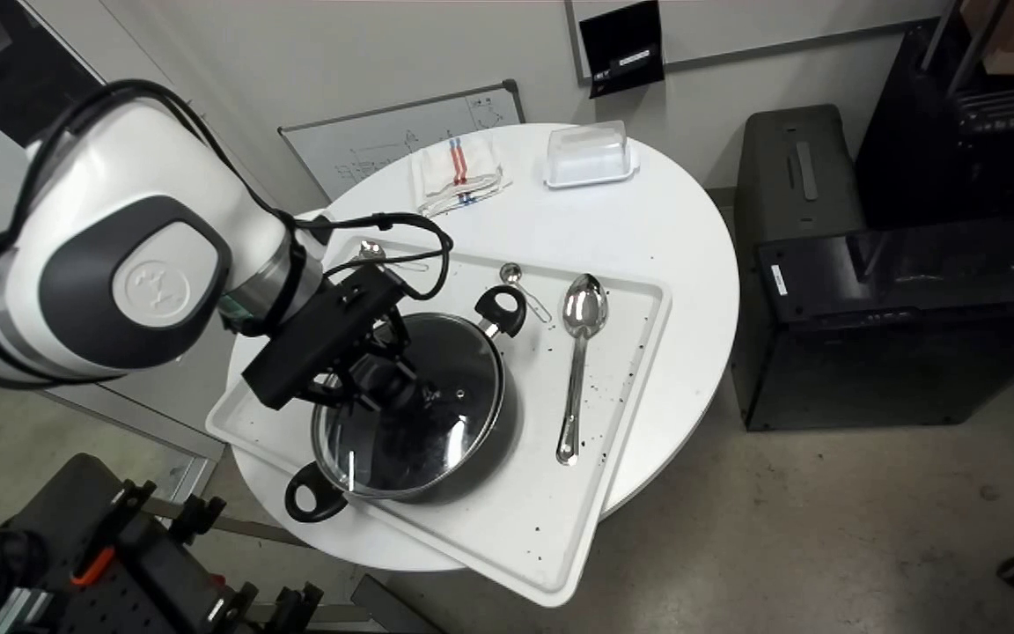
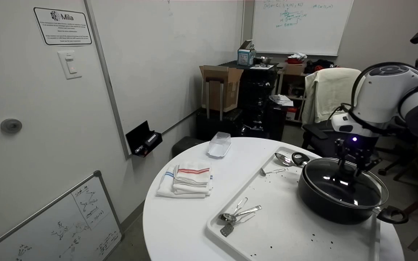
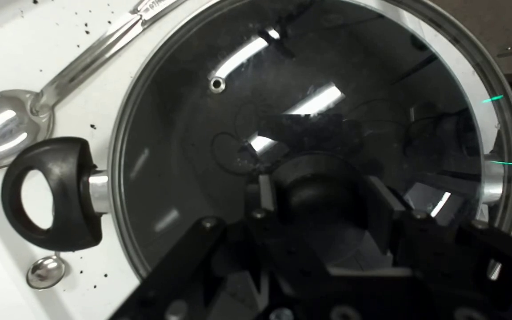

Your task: Place the glass lid on the black pot.

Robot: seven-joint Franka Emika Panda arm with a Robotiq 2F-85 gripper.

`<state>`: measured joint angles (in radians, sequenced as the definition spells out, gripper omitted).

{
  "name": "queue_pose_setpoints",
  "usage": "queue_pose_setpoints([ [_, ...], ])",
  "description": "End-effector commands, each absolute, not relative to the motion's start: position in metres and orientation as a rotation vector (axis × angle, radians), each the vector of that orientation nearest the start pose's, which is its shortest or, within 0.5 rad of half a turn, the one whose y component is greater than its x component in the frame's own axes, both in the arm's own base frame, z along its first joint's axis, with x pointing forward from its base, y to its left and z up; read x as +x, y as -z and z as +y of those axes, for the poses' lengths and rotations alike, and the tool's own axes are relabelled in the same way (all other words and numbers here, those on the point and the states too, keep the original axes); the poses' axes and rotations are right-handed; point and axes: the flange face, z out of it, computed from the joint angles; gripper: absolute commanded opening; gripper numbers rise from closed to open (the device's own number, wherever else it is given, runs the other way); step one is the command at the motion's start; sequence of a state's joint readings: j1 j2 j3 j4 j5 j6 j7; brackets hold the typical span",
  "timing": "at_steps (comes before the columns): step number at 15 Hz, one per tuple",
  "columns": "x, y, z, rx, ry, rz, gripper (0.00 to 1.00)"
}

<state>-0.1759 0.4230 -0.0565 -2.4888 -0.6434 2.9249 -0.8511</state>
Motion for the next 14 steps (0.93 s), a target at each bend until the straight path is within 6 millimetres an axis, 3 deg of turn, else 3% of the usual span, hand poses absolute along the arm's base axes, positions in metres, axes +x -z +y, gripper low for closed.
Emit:
queue_pose_setpoints([
  [1, 0.4542, -0.1261, -0.0712, -2.685, -0.086, -1.918, 0.24],
  [14, 0.4636, -0.1176, -0.0701, -2.684, -0.093, -1.920, 0.24],
])
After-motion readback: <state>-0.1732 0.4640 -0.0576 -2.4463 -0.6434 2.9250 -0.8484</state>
